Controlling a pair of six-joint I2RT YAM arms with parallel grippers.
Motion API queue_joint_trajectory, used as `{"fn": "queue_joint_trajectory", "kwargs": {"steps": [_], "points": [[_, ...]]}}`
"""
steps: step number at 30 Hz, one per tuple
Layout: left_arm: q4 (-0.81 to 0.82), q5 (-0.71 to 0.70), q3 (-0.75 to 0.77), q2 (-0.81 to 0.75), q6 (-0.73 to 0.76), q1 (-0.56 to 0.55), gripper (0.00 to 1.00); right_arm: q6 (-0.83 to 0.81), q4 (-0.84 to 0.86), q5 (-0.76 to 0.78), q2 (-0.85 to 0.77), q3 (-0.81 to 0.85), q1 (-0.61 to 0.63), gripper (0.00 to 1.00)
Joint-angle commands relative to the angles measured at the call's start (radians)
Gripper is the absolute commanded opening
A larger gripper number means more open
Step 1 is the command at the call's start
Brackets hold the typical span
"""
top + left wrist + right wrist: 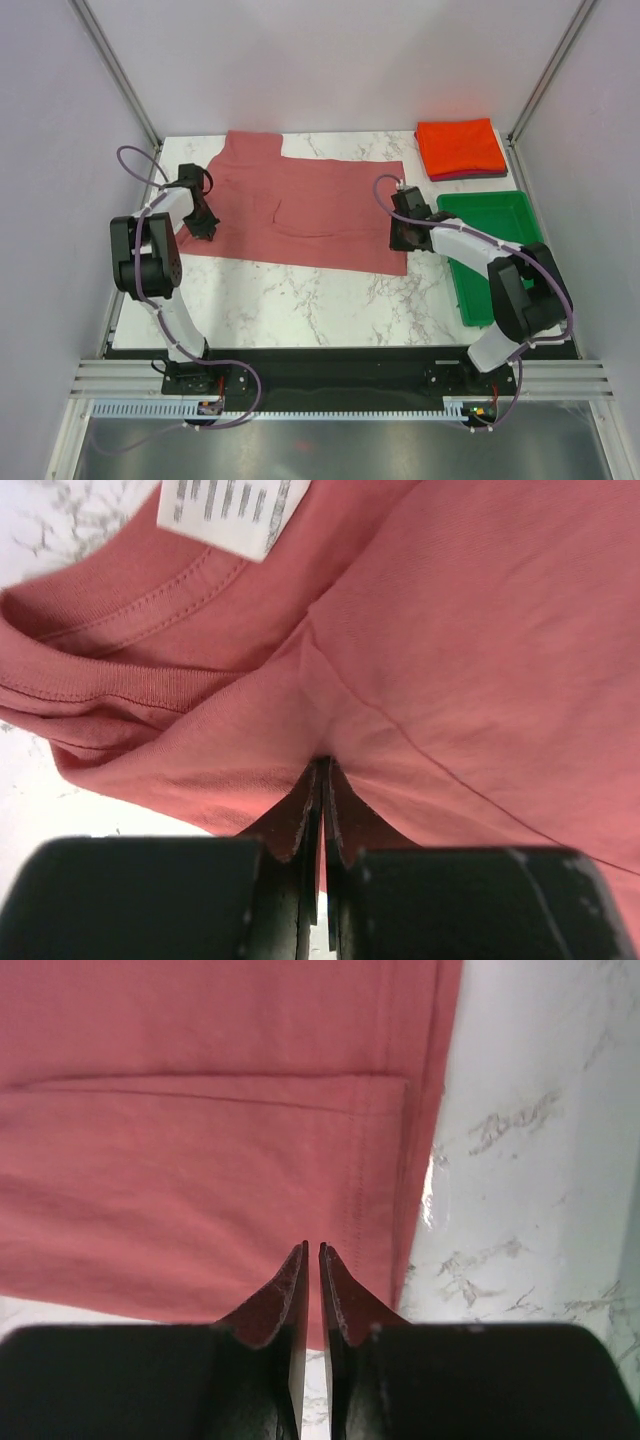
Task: Fold and stack the t-shirts
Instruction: Fold the tshirt
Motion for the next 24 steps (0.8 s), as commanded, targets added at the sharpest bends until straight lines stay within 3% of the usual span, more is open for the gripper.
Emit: {"fn": "queue_joint_trajectory", "kwargs": {"steps": [1, 8, 13, 17, 20, 21, 24], "points": [[0.001, -0.057, -0.045, 0.037, -0.038, 0.003, 0.07, 0.017, 0.024, 0.059, 0.037, -0.050, 0.004, 0.16], [0.001, -0.126, -0.186, 0.005, -0.088, 0.005, 0.06, 0.085, -0.016, 0.128, -0.018, -0.170, 0.004, 0.15], [-0.003, -0.140, -0.289, -0.130, -0.117, 0.005, 0.06, 0.108, -0.023, 0.142, -0.133, -0.268, 0.004, 0.14], [-0.025, -0.067, -0.320, -0.274, -0.125, 0.005, 0.06, 0.097, -0.068, 0.145, -0.188, -0.279, 0.004, 0.13], [-0.056, -0.001, -0.275, -0.377, -0.079, 0.005, 0.17, 0.068, -0.135, 0.131, -0.245, -0.230, 0.004, 0.18], [-0.078, 0.008, -0.252, -0.396, -0.062, 0.006, 0.27, 0.060, -0.146, 0.128, -0.277, -0.187, 0.005, 0.19], [-0.079, 0.079, -0.159, -0.427, -0.004, 0.005, 0.41, 0.001, -0.160, 0.079, -0.294, -0.068, 0.001, 0.26]]}}
